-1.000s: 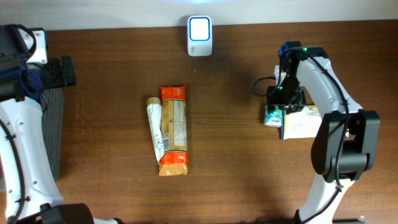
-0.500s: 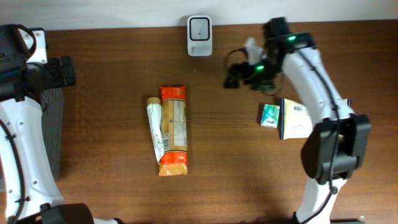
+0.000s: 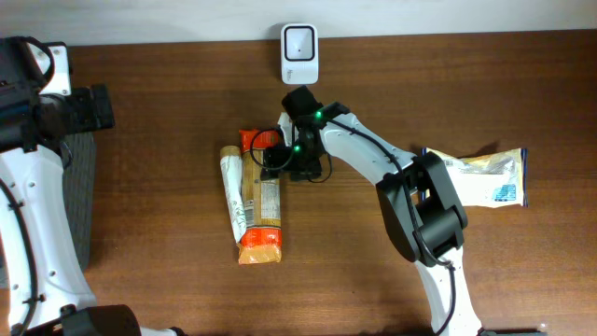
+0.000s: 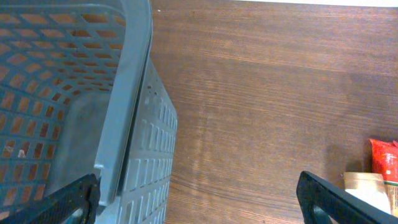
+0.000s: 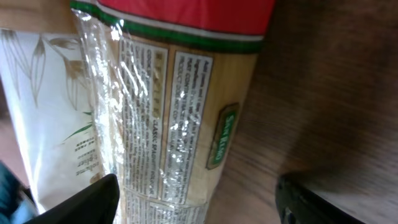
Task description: Scan the item barcode
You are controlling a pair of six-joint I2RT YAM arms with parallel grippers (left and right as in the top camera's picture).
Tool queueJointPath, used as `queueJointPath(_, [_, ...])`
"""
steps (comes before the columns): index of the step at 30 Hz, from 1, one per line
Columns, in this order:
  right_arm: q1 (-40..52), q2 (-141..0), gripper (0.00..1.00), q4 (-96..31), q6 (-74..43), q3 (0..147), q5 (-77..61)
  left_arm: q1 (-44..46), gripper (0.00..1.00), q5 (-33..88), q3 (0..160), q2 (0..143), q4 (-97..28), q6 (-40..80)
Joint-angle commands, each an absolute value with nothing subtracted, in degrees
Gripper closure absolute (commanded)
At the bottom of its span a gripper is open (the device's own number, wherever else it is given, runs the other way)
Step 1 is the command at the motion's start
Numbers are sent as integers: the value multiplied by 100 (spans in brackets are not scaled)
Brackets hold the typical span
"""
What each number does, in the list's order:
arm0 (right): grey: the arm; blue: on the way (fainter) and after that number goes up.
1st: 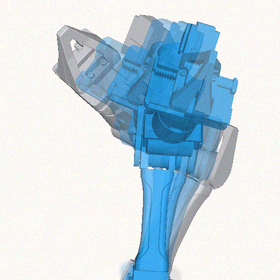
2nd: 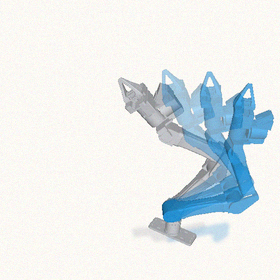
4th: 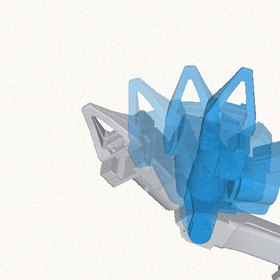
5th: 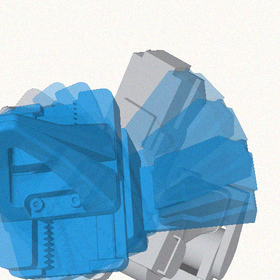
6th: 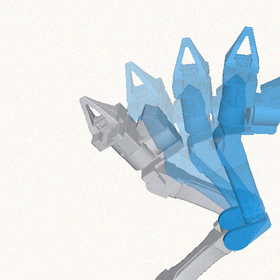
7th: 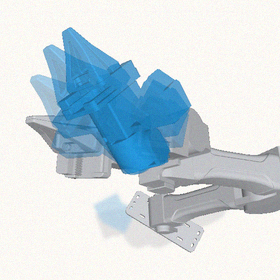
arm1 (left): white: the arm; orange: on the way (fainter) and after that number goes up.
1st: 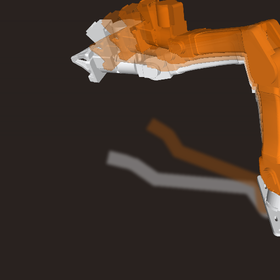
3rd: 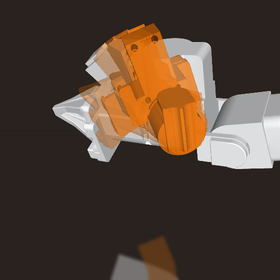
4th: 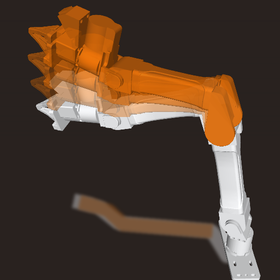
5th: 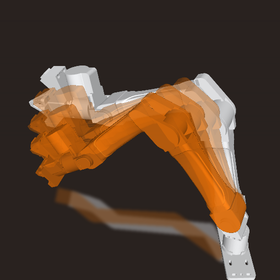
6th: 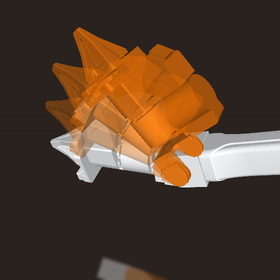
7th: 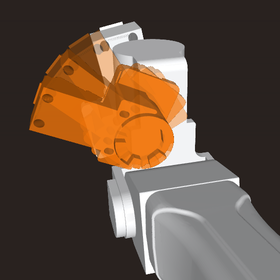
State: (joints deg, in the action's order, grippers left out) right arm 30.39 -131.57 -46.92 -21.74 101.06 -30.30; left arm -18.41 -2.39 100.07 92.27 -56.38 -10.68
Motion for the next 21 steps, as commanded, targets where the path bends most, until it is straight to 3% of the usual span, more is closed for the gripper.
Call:
queueJointPath(1, [3245, -13443, 26, -4484, -2515, 10060, -3129, -1846, 1, -235, 10044, 9231, -5631, -1015])
queueJointPath(5, [3496, -13769, 34, -4254, -3092, 10022, -3055, -1846, 1, -235, 10044, 9231, -5631, -1017])
queueJointPath(7, [3562, -13992, 47, -4215, -3315, 10022, -2976, -1846, 1, -235, 10044, 9231, -5631, -1015])
queueJointPath(9, [3562, -14027, 71, -4239, -3354, 10022, -2978, -1846, 1, -235, 10044, 9231, -5631, -1015])
queueJointPath(13, [3562, -14025, 95, -4261, -3352, 10022, -3122, -1846, 1, -235, 10044, 9231, -5631, -1017])
queueJointPath(18, [3492, -13764, 96, -4318, -3022, 10031, -3131, -1846, 1, -235, 10044, 9231, -5631, -1017])
queueJointPath(21, [3433, -12984, 96, -4692, -2676, 10042, -2346, -1846, 1, -235, 10044, 9231, -5631, -1015])
